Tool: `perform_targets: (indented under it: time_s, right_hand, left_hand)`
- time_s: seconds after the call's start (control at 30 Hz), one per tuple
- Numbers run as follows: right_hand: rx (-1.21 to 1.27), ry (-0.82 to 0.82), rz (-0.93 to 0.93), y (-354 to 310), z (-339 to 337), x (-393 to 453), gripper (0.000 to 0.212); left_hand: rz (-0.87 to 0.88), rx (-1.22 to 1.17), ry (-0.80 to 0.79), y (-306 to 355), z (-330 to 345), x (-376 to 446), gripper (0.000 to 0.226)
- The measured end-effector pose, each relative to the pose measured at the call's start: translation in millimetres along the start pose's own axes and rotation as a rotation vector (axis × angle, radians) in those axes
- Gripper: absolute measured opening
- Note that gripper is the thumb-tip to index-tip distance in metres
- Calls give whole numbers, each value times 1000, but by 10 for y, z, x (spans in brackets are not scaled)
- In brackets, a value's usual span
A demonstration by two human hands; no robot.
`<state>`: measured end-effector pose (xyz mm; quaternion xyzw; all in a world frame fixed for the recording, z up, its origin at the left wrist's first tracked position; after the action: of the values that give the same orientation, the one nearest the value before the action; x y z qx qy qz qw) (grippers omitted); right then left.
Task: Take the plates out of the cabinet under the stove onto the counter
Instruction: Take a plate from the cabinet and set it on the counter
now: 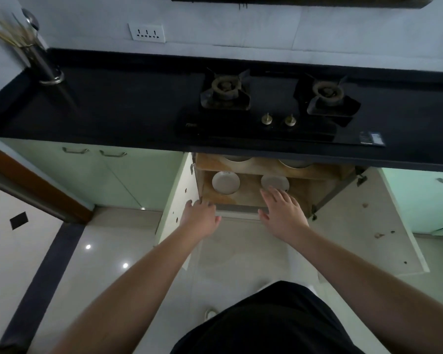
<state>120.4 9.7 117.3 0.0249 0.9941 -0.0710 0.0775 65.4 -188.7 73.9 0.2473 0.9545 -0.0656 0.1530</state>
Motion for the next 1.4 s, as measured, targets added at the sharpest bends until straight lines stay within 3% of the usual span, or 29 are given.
perform_targets:
  time_s: [0.27,0.6,0.97,1.4]
  right_hand:
    - [24,32,-33,410,-102,366,63]
    - [54,53,-83,870,156,1082,59]
    - [62,23,-43,905,1324,1910,63]
    - [-24,151,-72,1199,2679,3086,64]
  left_hand:
    - [51,-69,121,311,-316,506,67]
    - [-51,-116,96,496,-56,1128,74]
    - [-103,-126,125,202,773,2084,74]
    - [-150,-157,231,-26,2102,3499,80]
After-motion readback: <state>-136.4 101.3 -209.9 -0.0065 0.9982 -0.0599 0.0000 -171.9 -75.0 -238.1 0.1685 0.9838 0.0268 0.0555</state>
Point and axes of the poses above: each hand's wrist, its own x-axis towards the middle knuckle, its own z-axis out of the palm, y = z × x, the point moved 7 cm from there along x, towards the middle knuckle
